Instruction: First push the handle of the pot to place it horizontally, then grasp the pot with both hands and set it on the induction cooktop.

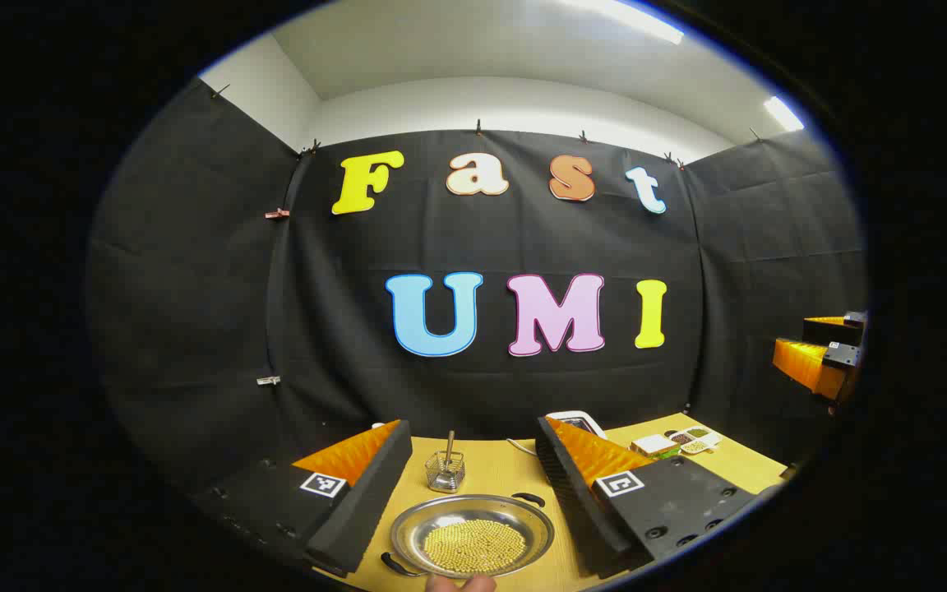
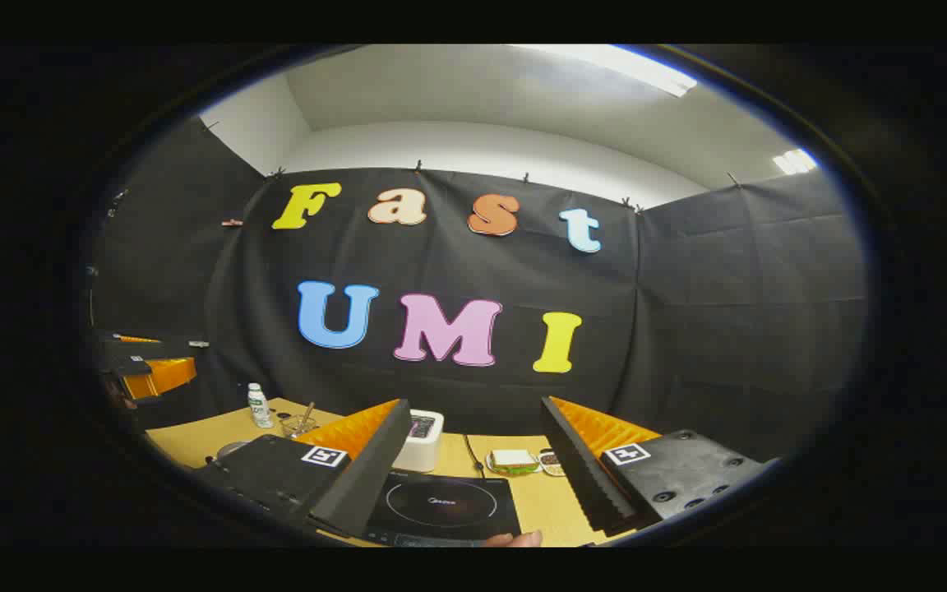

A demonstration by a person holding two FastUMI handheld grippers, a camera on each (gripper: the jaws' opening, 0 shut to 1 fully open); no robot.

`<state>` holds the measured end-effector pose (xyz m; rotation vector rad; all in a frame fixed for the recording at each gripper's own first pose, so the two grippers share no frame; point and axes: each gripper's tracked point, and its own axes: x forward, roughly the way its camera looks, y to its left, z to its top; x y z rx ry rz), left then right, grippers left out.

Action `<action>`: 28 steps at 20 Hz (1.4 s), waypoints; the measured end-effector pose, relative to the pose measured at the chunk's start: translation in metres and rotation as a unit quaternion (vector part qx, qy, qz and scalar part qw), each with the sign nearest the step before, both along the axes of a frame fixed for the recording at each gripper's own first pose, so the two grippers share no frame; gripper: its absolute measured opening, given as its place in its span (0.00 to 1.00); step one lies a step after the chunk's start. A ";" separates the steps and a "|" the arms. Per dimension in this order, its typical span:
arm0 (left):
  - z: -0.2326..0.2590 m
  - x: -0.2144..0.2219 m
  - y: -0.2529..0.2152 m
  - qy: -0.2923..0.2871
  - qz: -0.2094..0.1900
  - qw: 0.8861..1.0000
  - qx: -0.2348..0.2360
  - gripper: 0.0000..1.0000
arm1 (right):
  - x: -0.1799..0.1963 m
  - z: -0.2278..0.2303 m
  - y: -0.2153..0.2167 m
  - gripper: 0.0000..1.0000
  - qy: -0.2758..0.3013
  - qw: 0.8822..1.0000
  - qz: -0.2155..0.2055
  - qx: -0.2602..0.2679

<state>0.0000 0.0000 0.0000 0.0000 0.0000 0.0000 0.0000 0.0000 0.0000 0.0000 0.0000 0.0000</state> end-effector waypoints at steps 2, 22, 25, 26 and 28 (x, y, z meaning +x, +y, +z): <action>-0.002 -0.002 0.001 0.002 0.000 1.000 -0.002 0.95 | -0.002 0.001 0.000 0.97 0.003 1.000 -0.001 0.007; -0.001 -0.013 0.007 -0.001 0.005 1.000 -0.003 0.95 | -0.012 0.005 0.007 0.97 -0.006 1.000 -0.002 -0.008; -0.003 -0.012 0.005 0.002 0.000 1.000 -0.003 0.95 | -0.012 0.004 0.007 0.97 -0.003 1.000 -0.005 -0.006; -0.004 -0.012 0.007 0.002 0.002 1.000 0.001 0.95 | -0.013 0.005 0.005 0.98 -0.004 1.000 -0.008 -0.007; -0.003 -0.013 0.000 0.003 -0.018 1.000 0.003 0.74 | -0.012 0.007 0.005 0.97 -0.007 1.000 -0.009 -0.008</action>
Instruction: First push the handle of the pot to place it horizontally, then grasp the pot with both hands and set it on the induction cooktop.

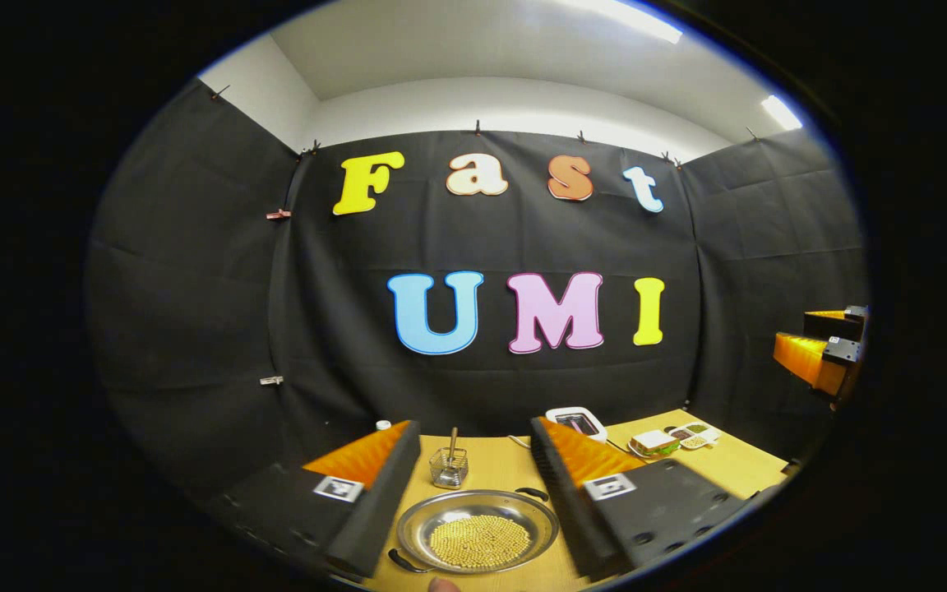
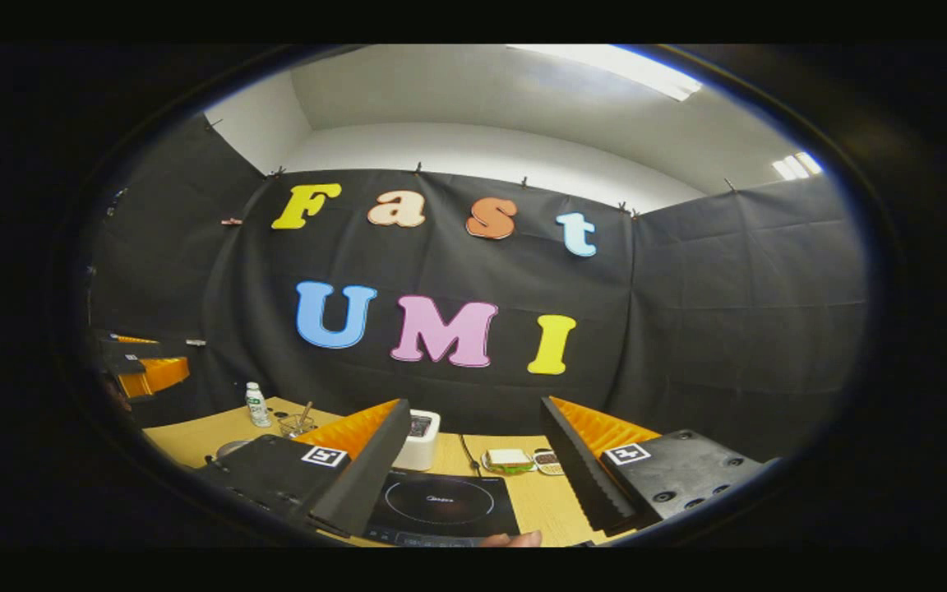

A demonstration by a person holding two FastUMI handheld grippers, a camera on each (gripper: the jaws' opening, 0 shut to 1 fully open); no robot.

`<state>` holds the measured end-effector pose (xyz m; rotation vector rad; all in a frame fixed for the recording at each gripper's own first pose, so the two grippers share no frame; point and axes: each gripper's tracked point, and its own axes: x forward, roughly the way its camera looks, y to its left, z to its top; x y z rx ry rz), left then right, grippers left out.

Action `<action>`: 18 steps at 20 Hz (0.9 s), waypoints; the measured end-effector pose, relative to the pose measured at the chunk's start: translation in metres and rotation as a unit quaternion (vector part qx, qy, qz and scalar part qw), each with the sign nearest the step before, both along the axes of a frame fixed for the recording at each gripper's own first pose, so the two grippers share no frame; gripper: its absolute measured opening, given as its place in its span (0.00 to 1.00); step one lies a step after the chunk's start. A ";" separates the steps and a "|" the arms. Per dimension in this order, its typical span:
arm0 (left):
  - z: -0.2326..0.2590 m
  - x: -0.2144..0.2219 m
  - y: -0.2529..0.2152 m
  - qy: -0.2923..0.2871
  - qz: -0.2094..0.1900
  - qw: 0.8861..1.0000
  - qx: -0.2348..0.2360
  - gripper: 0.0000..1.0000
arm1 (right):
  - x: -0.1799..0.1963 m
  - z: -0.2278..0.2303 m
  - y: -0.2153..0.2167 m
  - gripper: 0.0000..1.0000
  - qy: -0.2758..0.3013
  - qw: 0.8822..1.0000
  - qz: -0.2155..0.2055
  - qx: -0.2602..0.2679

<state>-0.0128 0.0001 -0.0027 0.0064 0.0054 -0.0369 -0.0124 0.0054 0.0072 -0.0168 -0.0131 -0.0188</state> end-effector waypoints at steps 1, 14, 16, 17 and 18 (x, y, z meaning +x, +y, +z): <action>0.001 -0.003 -0.004 -0.002 -0.012 1.000 0.001 0.54 | 0.000 0.000 0.001 0.97 0.000 1.000 0.000 -0.001; -0.042 -0.020 -0.003 0.068 -0.028 0.997 0.002 0.05 | -0.007 -0.004 0.001 0.98 0.007 1.000 -0.001 -0.003; -0.062 -0.023 -0.007 0.096 -0.039 0.995 -0.005 0.06 | -0.008 -0.004 0.003 0.97 0.007 1.000 0.000 -0.005; -0.075 -0.025 -0.008 0.113 -0.043 0.993 -0.011 0.05 | -0.008 -0.005 0.003 0.97 0.007 1.000 0.000 -0.007; -0.090 -0.028 -0.007 0.133 -0.045 0.990 -0.019 0.05 | -0.007 -0.006 0.003 0.97 0.009 1.000 0.000 -0.007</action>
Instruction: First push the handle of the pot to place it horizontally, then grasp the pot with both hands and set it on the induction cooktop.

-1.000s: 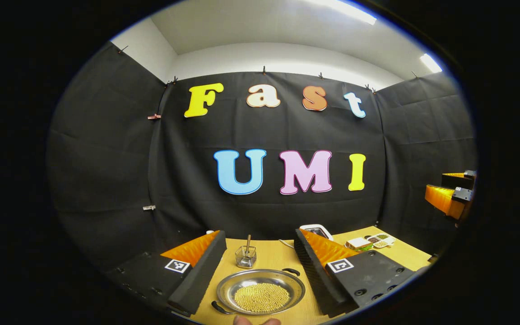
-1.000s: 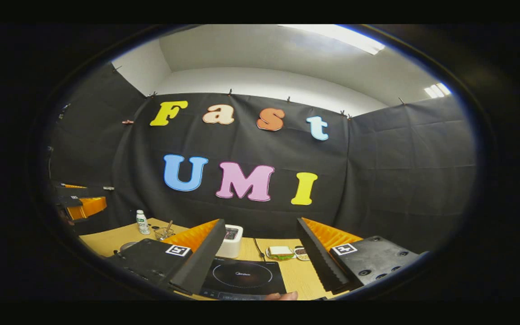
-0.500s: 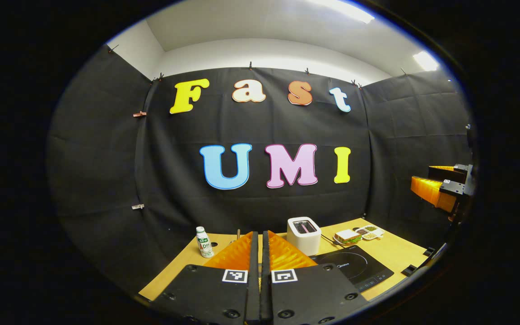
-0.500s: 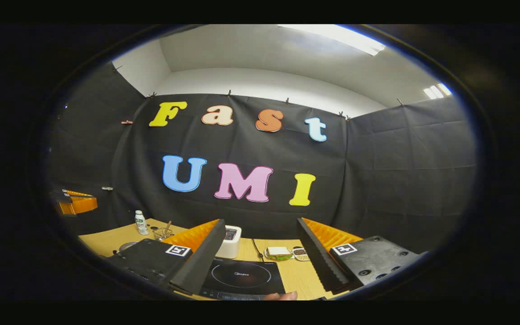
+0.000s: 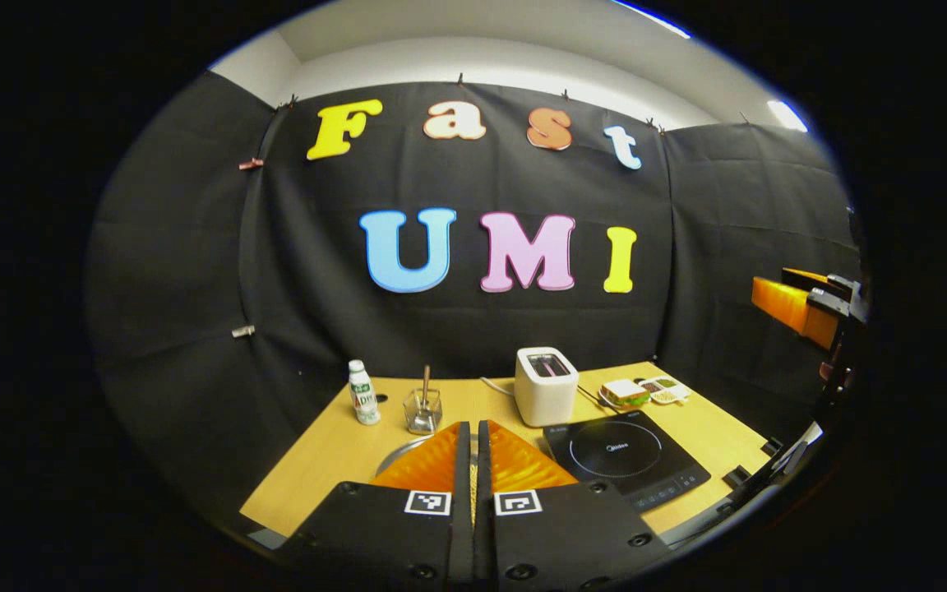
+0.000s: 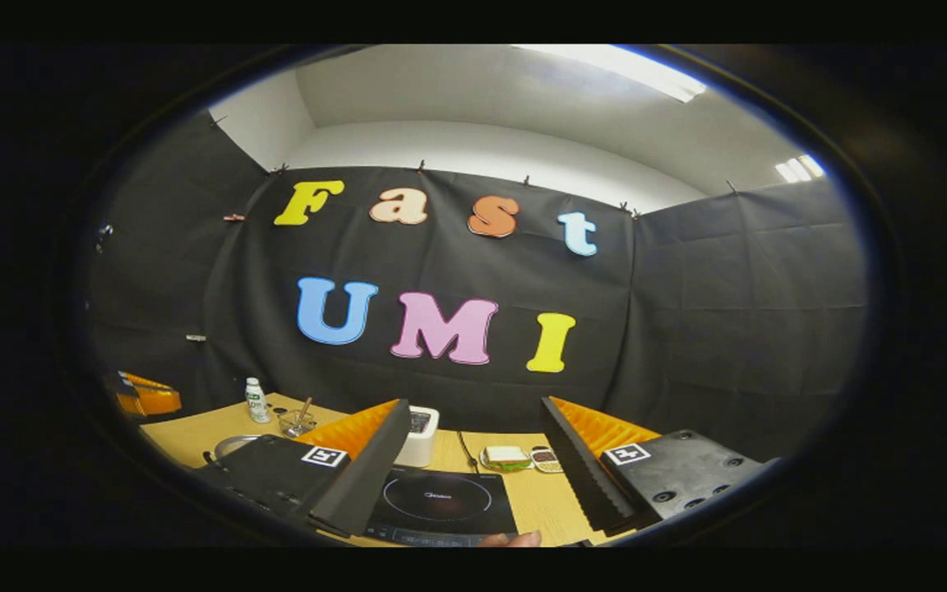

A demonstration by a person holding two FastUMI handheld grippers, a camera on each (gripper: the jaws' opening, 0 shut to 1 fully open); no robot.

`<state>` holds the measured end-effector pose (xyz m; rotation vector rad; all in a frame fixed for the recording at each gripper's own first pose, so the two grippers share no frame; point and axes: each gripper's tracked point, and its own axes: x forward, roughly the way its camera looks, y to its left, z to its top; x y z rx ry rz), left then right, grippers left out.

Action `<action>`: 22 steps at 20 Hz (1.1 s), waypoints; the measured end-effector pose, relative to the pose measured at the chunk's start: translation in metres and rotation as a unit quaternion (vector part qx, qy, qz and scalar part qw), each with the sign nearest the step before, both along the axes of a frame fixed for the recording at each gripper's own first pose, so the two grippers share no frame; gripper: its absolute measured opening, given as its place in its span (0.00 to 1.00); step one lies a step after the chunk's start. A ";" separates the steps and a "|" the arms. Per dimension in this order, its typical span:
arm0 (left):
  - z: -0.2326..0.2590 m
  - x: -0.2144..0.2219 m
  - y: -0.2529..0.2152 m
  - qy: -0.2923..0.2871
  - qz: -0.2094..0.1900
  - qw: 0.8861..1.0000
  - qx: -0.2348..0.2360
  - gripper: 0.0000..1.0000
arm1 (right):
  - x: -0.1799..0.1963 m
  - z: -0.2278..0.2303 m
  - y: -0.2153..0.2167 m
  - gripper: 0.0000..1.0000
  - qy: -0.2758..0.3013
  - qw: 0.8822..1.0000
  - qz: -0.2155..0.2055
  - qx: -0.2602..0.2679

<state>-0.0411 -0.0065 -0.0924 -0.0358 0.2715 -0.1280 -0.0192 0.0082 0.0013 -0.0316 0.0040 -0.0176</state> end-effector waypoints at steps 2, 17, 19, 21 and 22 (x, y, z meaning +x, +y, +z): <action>-0.034 -0.006 0.002 0.039 0.000 0.999 -0.009 0.05 | -0.001 -0.002 0.001 0.97 0.002 1.000 0.000 -0.001; -0.234 -0.024 0.036 0.335 -0.089 0.938 -0.011 0.05 | -0.004 -0.018 -0.002 0.98 0.024 0.999 -0.007 -0.021; -0.247 -0.019 0.038 0.356 -0.106 0.928 -0.006 0.05 | -0.005 -0.023 -0.005 0.98 0.032 0.999 -0.012 -0.022; -0.264 -0.014 0.040 0.377 -0.120 0.918 0.001 0.05 | -0.004 -0.026 -0.007 0.98 0.038 0.999 -0.017 -0.023; -0.269 -0.013 0.042 0.388 -0.124 0.913 0.004 0.05 | -0.005 -0.027 -0.007 0.98 0.040 0.999 -0.018 -0.024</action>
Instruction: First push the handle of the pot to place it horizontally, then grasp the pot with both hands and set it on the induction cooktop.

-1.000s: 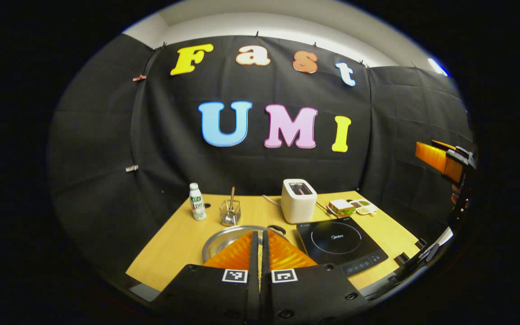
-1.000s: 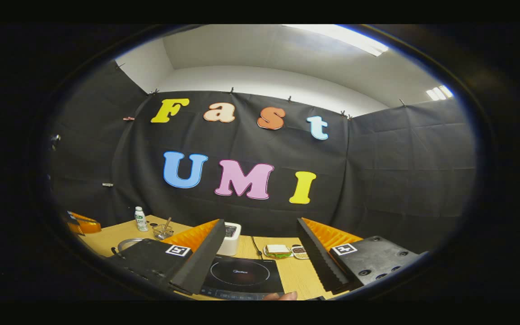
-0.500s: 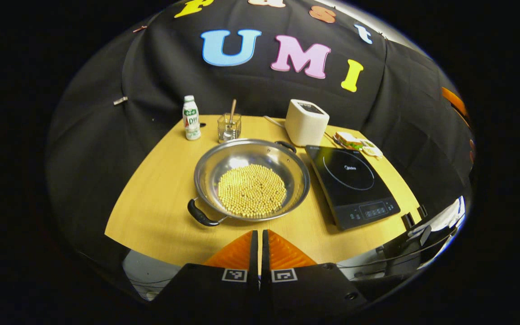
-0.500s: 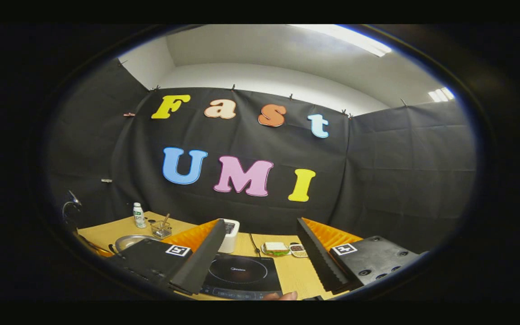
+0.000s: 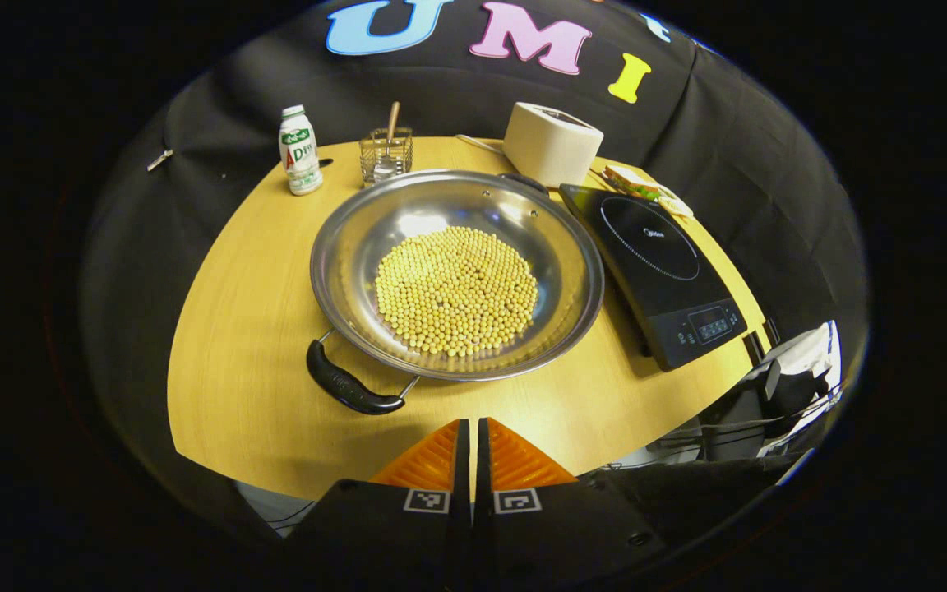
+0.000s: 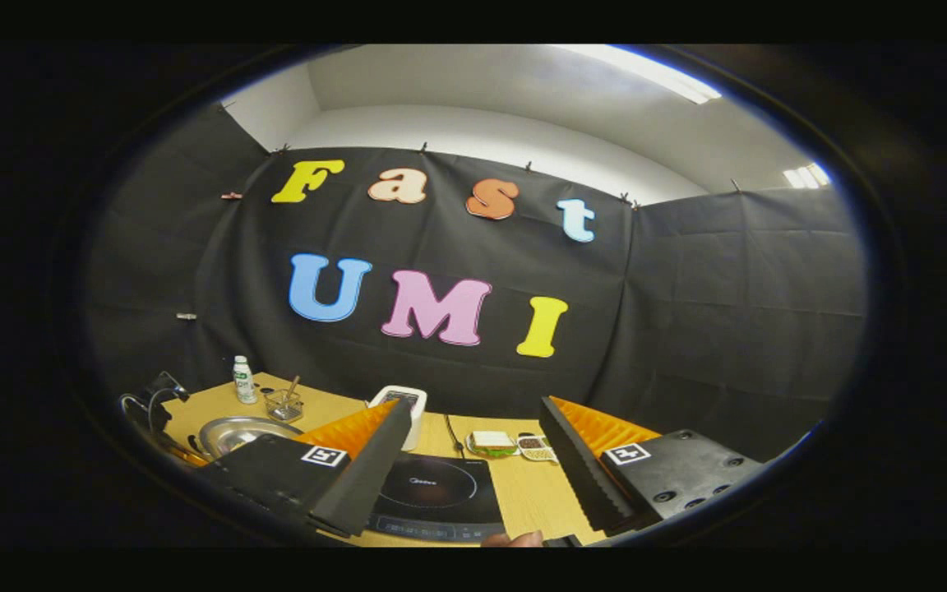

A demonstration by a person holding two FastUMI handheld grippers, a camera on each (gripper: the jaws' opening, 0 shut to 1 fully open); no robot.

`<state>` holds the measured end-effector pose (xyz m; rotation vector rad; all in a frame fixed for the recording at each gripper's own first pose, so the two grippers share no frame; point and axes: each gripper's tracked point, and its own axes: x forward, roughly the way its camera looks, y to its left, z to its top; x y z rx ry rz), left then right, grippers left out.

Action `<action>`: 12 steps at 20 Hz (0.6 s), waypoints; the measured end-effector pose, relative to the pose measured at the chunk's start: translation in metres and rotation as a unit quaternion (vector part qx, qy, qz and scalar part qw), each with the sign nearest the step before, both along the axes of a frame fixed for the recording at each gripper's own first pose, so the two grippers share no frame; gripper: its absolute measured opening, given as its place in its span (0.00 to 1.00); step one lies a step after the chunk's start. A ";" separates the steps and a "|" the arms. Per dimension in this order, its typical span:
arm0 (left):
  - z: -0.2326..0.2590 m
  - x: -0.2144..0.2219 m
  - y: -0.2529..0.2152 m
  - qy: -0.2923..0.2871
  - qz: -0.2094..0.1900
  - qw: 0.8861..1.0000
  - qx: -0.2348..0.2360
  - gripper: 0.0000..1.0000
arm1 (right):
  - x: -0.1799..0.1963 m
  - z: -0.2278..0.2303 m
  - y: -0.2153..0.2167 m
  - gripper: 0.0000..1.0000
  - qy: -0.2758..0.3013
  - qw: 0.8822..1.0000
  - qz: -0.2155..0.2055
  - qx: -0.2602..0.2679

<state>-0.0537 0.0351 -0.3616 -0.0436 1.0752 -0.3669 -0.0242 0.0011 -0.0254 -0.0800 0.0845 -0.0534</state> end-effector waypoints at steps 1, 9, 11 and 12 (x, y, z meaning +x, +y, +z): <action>-0.008 0.003 0.001 0.008 -0.005 1.000 0.004 0.05 | 0.000 -0.001 -0.001 0.98 0.002 1.000 -0.002 -0.001; -0.038 0.020 0.027 0.046 -0.014 0.999 0.021 0.05 | 0.004 -0.008 0.003 0.98 0.013 1.000 -0.009 -0.013; -0.042 0.024 0.039 0.048 -0.019 0.998 0.034 0.05 | 0.004 -0.012 0.004 0.98 0.017 1.000 -0.010 -0.010; -0.044 0.027 0.044 0.047 -0.021 0.998 0.040 0.05 | 0.005 -0.014 0.004 0.98 0.021 1.000 -0.010 -0.009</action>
